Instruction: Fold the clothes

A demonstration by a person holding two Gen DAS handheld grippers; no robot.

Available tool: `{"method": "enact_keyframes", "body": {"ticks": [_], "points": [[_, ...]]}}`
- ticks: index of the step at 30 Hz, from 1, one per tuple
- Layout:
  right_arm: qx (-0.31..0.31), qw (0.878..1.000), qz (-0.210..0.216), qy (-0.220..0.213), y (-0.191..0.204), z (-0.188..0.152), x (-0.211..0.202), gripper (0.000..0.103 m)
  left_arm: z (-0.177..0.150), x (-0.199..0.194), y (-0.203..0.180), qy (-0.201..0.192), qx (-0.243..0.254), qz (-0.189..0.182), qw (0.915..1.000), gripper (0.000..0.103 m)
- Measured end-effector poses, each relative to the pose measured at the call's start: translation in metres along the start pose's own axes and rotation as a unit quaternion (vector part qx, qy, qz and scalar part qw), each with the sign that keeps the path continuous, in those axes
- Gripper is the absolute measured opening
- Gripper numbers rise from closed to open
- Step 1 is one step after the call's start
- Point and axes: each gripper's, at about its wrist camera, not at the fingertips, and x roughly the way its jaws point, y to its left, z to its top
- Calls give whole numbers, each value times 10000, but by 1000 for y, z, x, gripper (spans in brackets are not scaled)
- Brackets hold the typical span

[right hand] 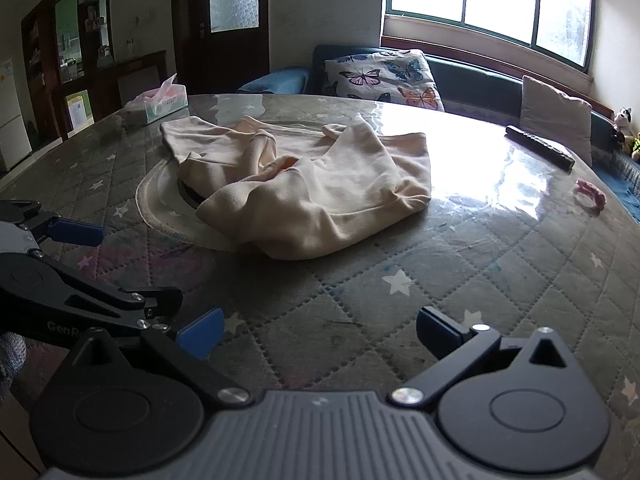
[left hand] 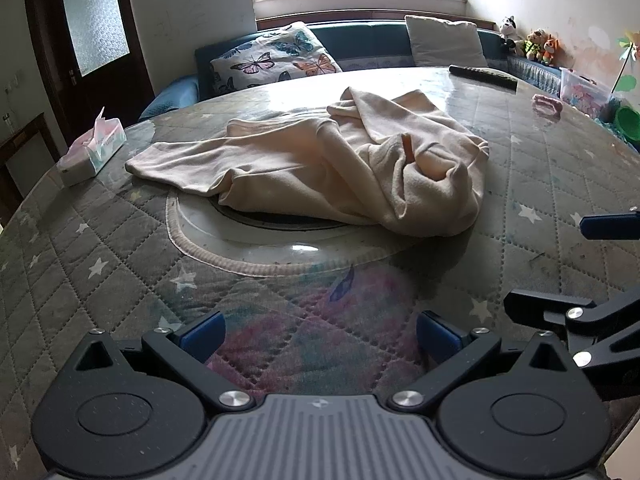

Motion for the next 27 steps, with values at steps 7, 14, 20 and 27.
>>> {"method": "enact_keyframes", "body": {"ticks": [7,14,20,27], "points": [[-26,10000,4,42,0,2,3,103,2,2,0,16,-7,-11,10000,103],[-40,10000,8,85,0,4,7,103,6,6,2,30,-16,-16,10000,103],[-56,9999,23,108,-1,6,11,103,9,9,3,47,-17,-7,10000,103],[-73,9999,24,118,-2,9,14,103,14,13,5,56,-26,27,10000,103]]}}
